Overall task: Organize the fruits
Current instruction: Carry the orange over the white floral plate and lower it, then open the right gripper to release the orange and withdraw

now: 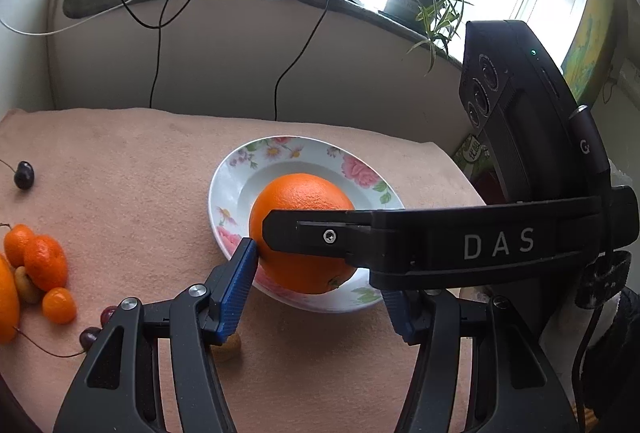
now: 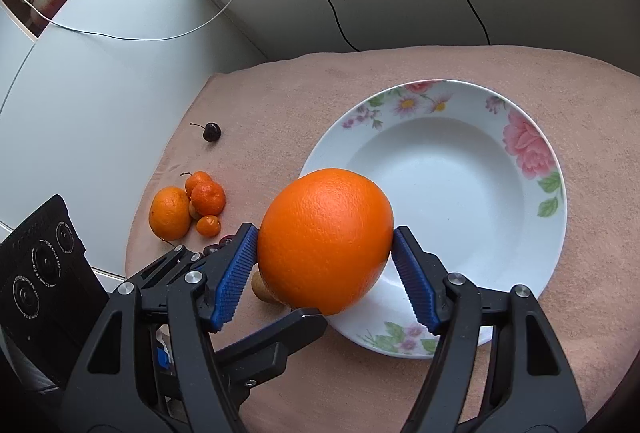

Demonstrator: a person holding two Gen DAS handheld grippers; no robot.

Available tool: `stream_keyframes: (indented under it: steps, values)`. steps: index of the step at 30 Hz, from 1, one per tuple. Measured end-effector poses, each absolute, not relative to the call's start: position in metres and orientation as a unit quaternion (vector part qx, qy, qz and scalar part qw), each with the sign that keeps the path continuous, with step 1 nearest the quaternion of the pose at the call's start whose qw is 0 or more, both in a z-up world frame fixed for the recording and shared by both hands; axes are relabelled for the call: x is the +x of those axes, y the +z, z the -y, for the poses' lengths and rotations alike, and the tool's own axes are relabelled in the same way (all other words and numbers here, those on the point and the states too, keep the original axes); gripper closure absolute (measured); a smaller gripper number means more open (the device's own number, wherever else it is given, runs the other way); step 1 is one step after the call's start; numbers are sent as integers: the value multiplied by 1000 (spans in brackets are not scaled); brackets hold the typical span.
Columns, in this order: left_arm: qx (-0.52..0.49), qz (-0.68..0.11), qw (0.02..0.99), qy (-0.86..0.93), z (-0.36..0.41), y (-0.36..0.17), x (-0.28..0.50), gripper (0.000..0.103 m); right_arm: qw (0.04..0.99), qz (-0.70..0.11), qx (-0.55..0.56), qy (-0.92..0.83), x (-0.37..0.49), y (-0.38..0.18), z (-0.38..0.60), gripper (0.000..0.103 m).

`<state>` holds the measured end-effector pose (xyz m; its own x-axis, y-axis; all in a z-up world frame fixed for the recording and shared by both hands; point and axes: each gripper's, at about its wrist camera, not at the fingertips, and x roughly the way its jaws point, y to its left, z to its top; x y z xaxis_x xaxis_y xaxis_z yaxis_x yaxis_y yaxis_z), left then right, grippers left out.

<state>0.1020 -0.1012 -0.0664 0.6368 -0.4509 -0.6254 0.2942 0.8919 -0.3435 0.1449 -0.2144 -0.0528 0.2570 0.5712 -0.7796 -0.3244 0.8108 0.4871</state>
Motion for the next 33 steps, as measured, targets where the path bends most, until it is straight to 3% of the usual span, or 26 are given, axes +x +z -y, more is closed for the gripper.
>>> stream_keyframes:
  steps: [10, 33]
  values:
    - [-95, -383, 892, -221, 114, -67, 102, 45, 788, -541, 114, 271, 147, -58, 226, 31]
    - [-90, -367, 904, -202, 83, -43, 67, 44, 853, -458, 109, 228, 118, -11, 260, 31]
